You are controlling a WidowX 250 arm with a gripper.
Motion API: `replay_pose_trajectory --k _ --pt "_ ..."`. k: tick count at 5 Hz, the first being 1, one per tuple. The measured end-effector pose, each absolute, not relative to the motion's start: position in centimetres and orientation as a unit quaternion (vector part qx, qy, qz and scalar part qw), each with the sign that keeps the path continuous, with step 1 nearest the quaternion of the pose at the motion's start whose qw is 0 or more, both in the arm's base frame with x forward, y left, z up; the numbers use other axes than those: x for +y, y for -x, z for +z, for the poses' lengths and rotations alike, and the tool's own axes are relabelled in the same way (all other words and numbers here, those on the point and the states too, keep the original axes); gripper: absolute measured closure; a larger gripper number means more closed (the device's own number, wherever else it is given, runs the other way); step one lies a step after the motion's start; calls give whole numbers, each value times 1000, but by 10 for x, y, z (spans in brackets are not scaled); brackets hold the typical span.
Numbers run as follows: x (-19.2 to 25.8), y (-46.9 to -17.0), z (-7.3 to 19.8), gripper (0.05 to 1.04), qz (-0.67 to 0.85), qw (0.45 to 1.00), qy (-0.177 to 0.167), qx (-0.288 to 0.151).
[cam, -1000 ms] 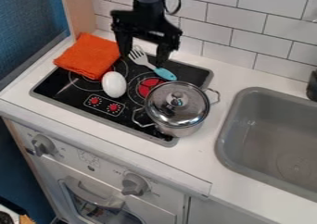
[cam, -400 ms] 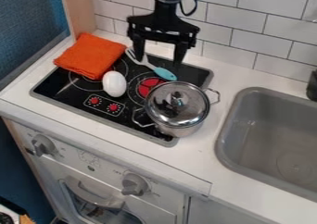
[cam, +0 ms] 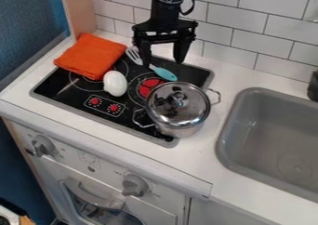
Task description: The robot arm moved the blue spatula to the right burner.
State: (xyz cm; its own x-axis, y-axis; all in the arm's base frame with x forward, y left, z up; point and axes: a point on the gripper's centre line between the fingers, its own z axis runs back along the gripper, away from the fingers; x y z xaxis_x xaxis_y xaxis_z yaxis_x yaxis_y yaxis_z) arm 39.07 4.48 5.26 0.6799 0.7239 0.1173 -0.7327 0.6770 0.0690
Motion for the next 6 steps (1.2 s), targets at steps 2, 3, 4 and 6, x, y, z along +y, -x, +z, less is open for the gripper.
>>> replay_pose_trajectory --k 2,3,4,6 --pt "63 -399 27 83 446 893 -15 -49" --pt "62 -403 14 83 442 895 -2 -51" --pt "69 -406 1 83 461 885 7 -60" --pt "70 -407 0 410 473 879 16 -51"
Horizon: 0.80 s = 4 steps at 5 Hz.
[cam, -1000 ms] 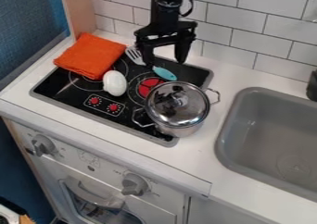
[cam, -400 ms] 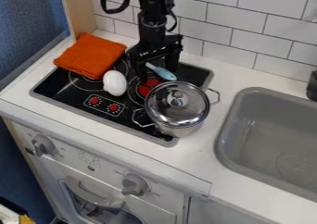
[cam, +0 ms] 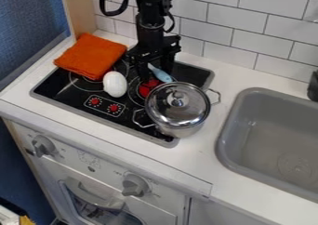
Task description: The robot arm moved the blue spatula to the right burner.
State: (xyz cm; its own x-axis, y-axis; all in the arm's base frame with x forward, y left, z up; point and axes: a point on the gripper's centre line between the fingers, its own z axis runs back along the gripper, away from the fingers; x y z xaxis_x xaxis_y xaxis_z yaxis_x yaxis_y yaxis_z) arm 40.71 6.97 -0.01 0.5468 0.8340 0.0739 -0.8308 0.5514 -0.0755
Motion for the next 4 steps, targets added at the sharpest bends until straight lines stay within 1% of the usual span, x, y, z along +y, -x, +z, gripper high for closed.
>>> replay_pose_trajectory --k 1,2,3,4 --pt "70 -407 0 698 471 881 15 -49" --pt "69 -407 0 767 471 881 15 -47" --pt "70 -406 1 767 469 882 9 -43" --pt "63 -408 10 767 453 890 -17 -40"
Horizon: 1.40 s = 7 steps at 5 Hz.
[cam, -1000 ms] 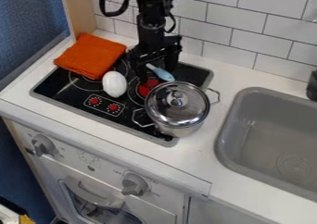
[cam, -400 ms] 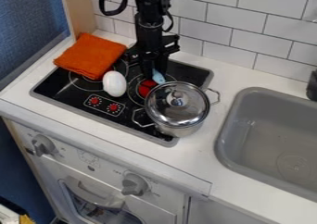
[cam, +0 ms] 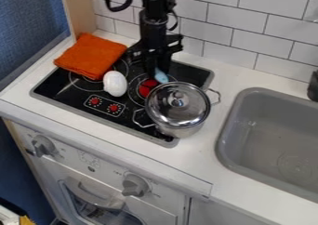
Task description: The robot arm moved the blue spatula to the right burner.
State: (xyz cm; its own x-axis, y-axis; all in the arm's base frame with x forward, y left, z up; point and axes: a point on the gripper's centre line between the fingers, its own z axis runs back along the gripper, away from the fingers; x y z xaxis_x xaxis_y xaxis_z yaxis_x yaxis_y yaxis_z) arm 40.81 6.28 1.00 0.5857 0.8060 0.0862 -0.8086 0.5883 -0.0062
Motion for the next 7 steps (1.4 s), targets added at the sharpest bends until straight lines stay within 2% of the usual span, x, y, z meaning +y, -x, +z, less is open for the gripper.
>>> replay_pose_trajectory --k 1,2,3,4,5,6,7 --pt "58 -406 17 767 428 901 -50 -40" --pt "60 -402 52 767 426 899 -85 -56" --pt "52 -384 77 767 442 892 -79 -45" --pt "44 -358 89 767 458 886 -75 -20" --pt "35 -327 92 767 456 887 -66 33" --pt "45 -293 88 767 432 893 -32 123" --pt "43 -263 91 767 414 896 -18 156"
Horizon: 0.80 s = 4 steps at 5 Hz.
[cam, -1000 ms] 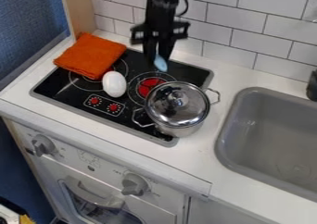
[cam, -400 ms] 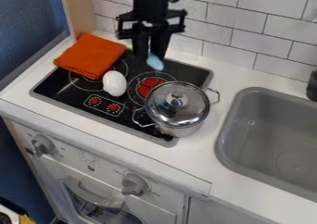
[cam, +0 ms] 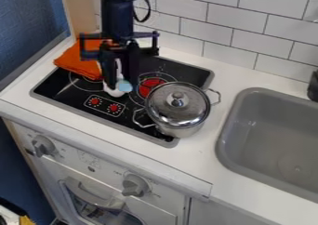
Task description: The robot arm moved the blue spatula to the right burner.
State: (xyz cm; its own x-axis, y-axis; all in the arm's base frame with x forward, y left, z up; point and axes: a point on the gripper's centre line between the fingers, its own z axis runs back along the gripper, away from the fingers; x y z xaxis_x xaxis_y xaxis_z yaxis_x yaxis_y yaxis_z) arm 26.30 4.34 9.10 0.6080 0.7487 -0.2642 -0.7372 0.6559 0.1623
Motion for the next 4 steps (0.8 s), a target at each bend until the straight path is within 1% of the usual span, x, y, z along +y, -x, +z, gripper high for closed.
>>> replay_pose_trajectory --k 1,2,3,4 --pt "51 -240 82 767 400 895 -34 194" --pt "51 -235 68 767 352 907 -42 227" --pt "54 -235 51 767 329 902 -60 273" --pt "62 -244 41 767 319 898 -70 296"
